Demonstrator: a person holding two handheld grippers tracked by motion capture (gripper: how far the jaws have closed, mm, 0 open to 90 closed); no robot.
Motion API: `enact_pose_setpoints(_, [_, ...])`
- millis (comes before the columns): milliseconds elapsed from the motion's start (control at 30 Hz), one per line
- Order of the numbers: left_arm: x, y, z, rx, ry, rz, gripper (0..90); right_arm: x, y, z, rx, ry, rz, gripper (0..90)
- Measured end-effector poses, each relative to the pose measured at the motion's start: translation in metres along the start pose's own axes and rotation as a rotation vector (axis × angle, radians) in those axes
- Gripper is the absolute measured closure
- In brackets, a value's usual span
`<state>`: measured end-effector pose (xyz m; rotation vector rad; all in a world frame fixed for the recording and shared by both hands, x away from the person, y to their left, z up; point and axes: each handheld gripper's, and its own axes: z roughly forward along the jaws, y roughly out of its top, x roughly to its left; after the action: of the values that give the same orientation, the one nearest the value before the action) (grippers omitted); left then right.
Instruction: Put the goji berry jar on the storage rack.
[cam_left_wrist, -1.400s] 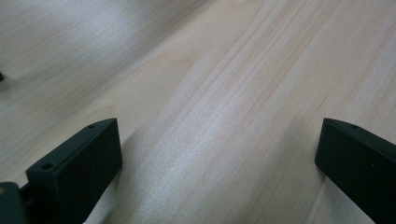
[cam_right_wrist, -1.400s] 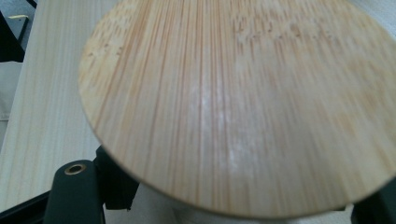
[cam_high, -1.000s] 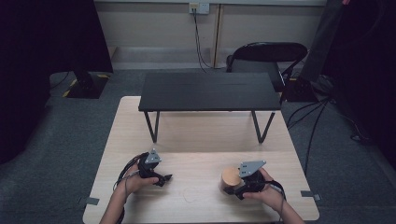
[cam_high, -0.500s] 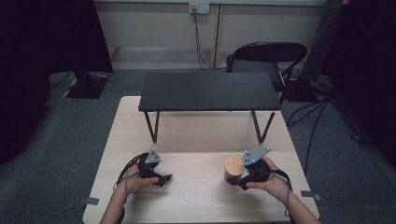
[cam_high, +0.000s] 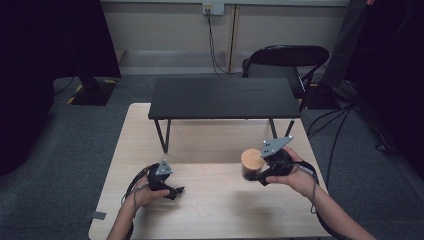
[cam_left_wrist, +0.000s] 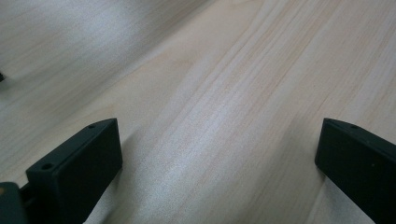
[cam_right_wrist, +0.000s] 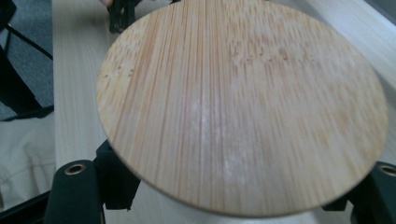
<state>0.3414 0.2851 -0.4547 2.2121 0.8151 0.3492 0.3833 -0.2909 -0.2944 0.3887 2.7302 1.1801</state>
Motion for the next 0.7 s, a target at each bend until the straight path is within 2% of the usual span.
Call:
enact_pose_setpoints(133, [0.0,0.0,0.0,0.0,0.0,0.0,0.0,-0.007,0.017,-0.007,0.0,-0.001,0.001,25.9])
enact_pose_setpoints(233, [0.0,0.0,0.0,0.0,-0.001,0.0,0.0,-0.011,0.023,-0.01,-0.005,0.007,0.011,25.8])
enact_pose_setpoints(333, [0.0,0.0,0.0,0.0,0.0,-0.001,0.0,-0.012,0.04,-0.017,0.005,-0.023,-0.004,25.9])
enact_pose_setpoints(400, [0.0,0.0,0.0,0.0,0.0,0.0,0.0,-0.013,0.043,-0.019,0.003,-0.028,-0.008,25.8])
enact_pose_setpoints(467, [0.0,0.0,0.0,-0.001,0.0,-0.001,0.0,-0.017,0.052,-0.025,-0.006,-0.042,-0.003,25.8])
enact_pose_setpoints(700, [0.0,0.0,0.0,-0.001,0.0,-0.002,0.0,-0.028,0.066,-0.038,-0.04,-0.061,0.03,25.8])
